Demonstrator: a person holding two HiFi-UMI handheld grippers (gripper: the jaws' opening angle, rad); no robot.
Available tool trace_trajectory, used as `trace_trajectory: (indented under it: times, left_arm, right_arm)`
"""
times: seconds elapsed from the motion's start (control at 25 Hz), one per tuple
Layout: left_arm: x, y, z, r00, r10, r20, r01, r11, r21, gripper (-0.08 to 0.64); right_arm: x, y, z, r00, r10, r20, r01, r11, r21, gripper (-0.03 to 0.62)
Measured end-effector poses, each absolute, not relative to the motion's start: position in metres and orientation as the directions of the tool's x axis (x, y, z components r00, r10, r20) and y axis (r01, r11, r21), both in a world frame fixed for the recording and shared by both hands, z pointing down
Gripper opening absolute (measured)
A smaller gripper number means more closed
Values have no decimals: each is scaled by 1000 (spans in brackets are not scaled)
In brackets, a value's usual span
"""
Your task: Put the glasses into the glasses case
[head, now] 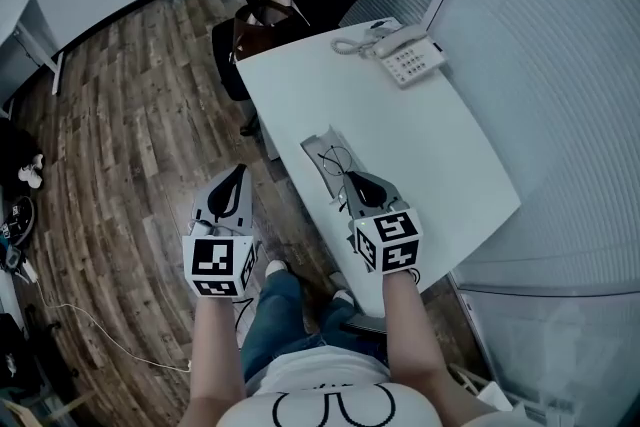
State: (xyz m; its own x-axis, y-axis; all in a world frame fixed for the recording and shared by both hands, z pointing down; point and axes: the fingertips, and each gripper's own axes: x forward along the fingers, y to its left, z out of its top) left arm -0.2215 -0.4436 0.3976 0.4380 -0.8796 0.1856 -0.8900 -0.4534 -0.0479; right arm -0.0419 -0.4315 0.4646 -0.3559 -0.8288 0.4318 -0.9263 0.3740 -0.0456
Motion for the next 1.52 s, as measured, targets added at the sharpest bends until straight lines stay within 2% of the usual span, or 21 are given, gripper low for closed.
trace_trajectory:
  times: [0.8,1.04,1.28,1.32,1.4,1.52]
  left_arm:
    - [-246,-526,473,490,-819,300,-864,-502,40,15]
    - [-241,-536,478,517,-799,306,-847,-530,46,15]
    - [-244,-544,481,538,-784,311,-834,-549,57,15]
    - [-245,-545,482,541,-781,312,-832,-552,59,15]
    - [-246,-546,482,546,-776,315,-828,-557,64,15]
    - [-250,-547,483,553,-771,316,-823,-563,67,15]
  right_arm:
    - [-45,-511,570,-167,-716,678,-899,393,193,18]
    - [-48,-516,577,-69,-698,713,-870,392,299,20]
    - [-55,-513,578,-55,-697,715,-860,397,321,21]
    - [-57,-513,579,-62,-695,717,-861,401,314,26]
    - [-61,-513,579,-78,-689,720,-867,404,292,94]
    - [-63,-512,574,-83,-702,707,-880,385,279,110]
